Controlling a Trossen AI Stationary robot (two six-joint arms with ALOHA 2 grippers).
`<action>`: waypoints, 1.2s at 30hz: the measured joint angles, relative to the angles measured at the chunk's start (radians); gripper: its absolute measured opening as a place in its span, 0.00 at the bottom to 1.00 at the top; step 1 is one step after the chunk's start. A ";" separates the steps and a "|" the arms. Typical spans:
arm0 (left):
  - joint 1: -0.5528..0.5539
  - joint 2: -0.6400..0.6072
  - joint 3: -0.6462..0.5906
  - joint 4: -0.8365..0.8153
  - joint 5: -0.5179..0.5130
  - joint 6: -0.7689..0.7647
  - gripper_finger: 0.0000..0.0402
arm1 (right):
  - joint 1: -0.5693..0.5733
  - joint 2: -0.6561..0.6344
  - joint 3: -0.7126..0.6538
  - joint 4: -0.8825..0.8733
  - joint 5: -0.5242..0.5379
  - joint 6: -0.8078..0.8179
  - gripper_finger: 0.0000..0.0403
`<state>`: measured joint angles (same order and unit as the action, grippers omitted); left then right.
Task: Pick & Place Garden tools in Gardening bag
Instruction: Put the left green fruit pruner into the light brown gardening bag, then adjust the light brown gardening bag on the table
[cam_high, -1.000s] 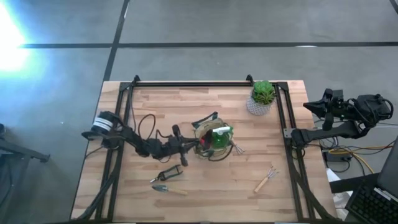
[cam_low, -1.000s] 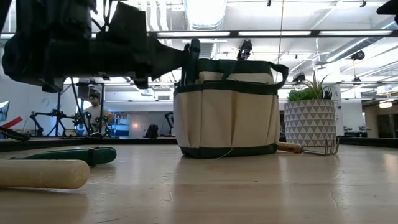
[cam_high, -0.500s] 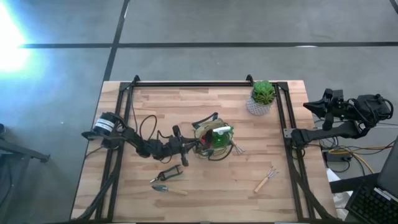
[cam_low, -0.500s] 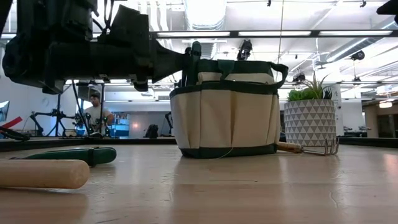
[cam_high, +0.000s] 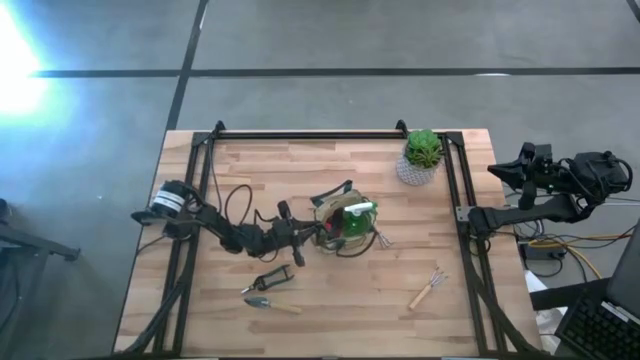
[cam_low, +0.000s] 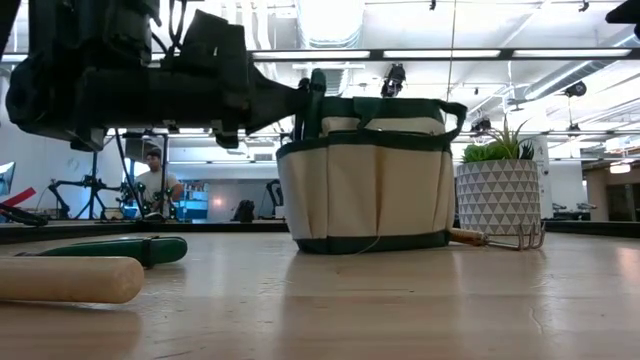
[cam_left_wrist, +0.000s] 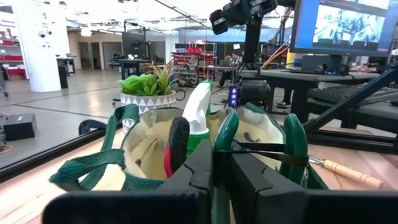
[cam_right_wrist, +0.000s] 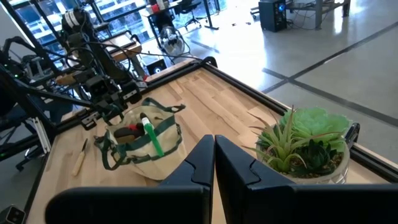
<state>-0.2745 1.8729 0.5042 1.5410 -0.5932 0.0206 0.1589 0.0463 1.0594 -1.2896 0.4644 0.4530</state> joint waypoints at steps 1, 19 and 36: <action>0.000 0.000 -0.001 -0.008 0.000 0.000 0.09 | 0.000 0.000 0.000 0.000 0.000 0.000 0.02; 0.000 -0.107 -0.004 -0.333 0.054 -0.095 0.36 | 0.000 0.000 0.000 0.000 0.000 0.000 0.02; 0.000 -0.430 -0.003 -0.937 0.172 -0.188 0.41 | 0.000 0.000 0.000 0.000 0.000 0.000 0.02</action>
<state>-0.2745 1.4426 0.5009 0.6042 -0.4215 -0.1675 0.1589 0.0463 1.0592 -1.2896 0.4644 0.4530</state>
